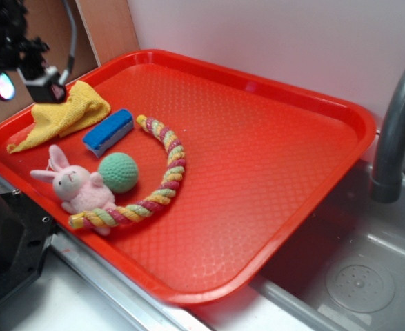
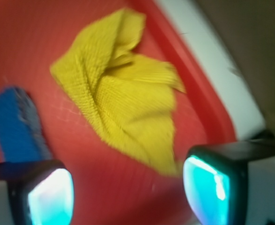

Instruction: Grab the yellow cloth.

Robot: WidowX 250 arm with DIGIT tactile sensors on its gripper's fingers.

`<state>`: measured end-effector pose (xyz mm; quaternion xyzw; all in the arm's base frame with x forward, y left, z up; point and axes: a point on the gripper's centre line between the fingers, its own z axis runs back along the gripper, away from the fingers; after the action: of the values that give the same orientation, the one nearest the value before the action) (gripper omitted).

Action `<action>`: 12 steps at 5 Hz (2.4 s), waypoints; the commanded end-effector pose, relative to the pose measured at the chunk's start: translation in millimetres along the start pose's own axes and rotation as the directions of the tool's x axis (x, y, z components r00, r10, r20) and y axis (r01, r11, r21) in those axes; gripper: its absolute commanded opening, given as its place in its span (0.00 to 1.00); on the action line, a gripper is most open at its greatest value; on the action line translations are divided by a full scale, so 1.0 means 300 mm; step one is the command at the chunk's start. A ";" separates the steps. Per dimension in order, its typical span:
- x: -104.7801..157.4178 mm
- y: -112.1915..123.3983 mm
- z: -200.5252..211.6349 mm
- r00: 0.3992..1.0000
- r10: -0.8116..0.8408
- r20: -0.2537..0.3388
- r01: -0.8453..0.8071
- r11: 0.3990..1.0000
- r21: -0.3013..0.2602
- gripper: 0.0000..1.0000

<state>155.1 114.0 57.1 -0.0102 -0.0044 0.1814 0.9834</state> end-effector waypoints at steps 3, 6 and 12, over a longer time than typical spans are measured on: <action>-0.012 -0.030 -0.086 0.787 -0.617 -0.009 0.615 0.782 0.104 1.00; 0.018 -0.046 -0.116 0.817 -0.577 -0.007 0.574 0.812 0.106 0.00; 0.091 -0.131 0.245 0.832 -0.549 0.086 0.535 0.833 0.141 0.00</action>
<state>196.6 82.5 121.1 0.0469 -0.0376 -0.1069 0.9925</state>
